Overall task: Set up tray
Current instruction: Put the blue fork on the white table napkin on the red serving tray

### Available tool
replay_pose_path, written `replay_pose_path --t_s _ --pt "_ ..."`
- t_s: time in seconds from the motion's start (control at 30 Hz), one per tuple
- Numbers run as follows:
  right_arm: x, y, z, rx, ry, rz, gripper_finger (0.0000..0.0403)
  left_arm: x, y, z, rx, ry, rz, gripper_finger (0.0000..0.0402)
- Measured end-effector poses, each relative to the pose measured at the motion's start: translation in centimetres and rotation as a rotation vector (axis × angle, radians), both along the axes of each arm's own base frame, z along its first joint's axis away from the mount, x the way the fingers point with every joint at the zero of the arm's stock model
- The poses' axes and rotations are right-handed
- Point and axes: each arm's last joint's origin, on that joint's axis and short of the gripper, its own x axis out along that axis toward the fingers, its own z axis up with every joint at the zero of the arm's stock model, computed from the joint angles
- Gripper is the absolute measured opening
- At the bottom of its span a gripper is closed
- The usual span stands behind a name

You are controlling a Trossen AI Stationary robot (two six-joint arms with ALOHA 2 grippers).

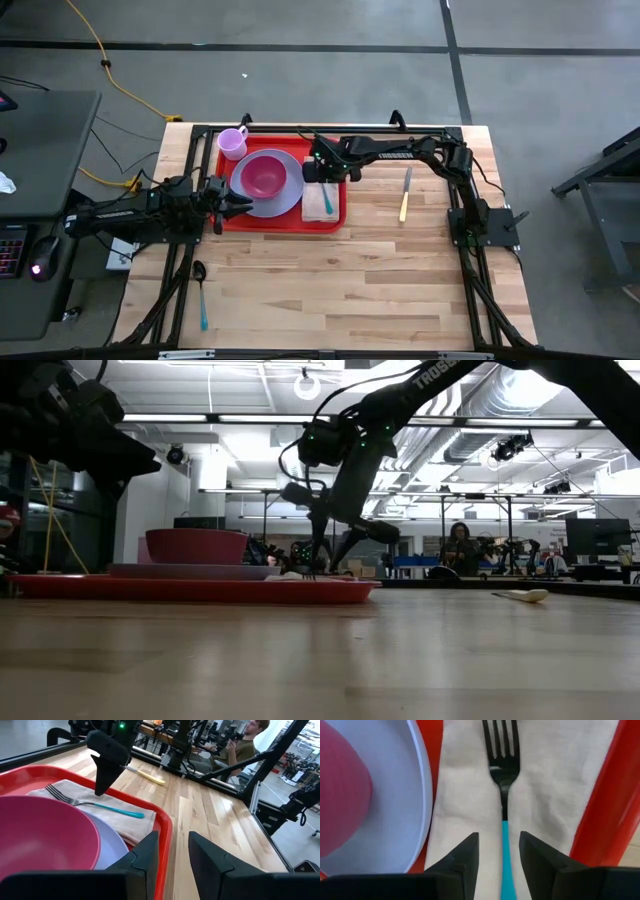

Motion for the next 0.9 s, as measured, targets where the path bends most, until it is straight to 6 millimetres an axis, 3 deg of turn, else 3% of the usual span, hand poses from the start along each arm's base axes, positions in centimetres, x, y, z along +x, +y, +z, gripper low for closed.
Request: replay_pose_path --t_s 0.37,0.63,0.9 --pt "0.6 1.1 0.0 -0.141 0.015 0.123 0.0104 0.0 0.0 0.0 -0.003 0.000 0.001 0.0138" --pt "1.4 1.0 -3.1 -0.125 0.044 0.189 0.0088 0.0 0.0 0.1 -0.002 -0.016 -0.006 0.0138" --pt "1.6 1.0 -3.7 -0.135 0.053 0.209 0.0082 0.0 0.0 0.2 -0.006 -0.018 -0.007 0.0138"
